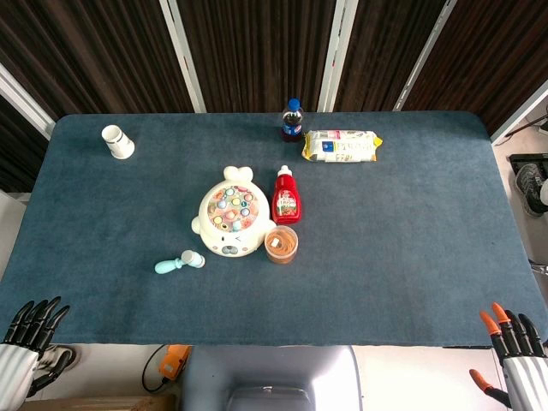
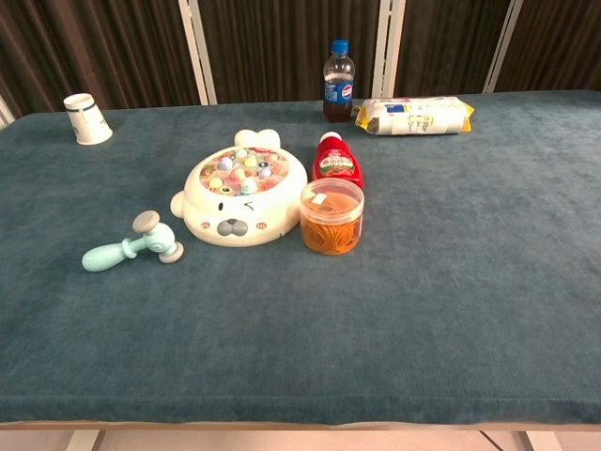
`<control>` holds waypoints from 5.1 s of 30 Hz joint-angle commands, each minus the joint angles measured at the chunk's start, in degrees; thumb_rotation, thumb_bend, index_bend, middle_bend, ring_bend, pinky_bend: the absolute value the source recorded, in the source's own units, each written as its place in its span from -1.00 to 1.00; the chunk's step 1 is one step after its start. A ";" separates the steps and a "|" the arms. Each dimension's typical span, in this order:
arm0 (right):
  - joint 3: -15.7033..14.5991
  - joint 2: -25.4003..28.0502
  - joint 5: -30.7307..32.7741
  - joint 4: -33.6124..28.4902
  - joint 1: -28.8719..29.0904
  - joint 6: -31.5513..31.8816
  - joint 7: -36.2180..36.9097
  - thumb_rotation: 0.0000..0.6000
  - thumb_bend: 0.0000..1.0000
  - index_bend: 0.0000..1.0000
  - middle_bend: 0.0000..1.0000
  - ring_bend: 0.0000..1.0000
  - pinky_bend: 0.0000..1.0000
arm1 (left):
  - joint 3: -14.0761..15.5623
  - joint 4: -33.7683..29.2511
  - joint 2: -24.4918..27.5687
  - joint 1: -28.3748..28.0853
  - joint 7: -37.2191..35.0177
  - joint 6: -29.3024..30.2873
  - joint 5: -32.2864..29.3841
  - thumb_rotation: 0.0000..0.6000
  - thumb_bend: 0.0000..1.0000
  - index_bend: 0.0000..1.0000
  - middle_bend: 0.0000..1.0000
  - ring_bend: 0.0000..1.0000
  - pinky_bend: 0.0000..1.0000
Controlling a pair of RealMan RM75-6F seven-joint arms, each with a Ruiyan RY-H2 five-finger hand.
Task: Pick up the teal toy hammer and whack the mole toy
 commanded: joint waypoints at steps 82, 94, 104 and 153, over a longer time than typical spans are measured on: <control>-1.19 1.72 -0.74 -0.36 1.27 -1.34 3.77 1.00 -0.65 -1.00 -1.00 -1.00 -1.00 | -21.43 1.25 -33.11 -30.47 19.22 -39.60 -43.26 1.00 -0.20 -0.44 -0.43 -0.79 -1.00; -1.16 1.78 -0.60 -0.44 1.30 -1.47 3.78 1.00 -0.65 -1.00 -1.00 -1.00 -1.00 | -21.28 1.19 -33.40 -30.96 19.54 -39.03 -43.71 1.00 -0.17 -0.30 -0.27 -0.65 -0.97; -1.16 1.83 -0.63 -0.48 1.28 -1.38 3.85 1.00 -0.65 -1.00 -1.00 -1.00 -1.00 | -21.13 1.86 -33.93 -31.12 19.44 -38.00 -43.40 1.00 -0.13 -0.17 -0.11 -0.55 -0.93; -1.26 2.07 -0.83 -0.09 1.07 -0.89 4.94 1.00 -0.65 -1.00 -1.00 -1.00 -1.00 | -20.25 4.38 -35.44 -29.29 11.49 -31.89 -37.67 1.00 0.46 0.44 0.76 0.51 1.00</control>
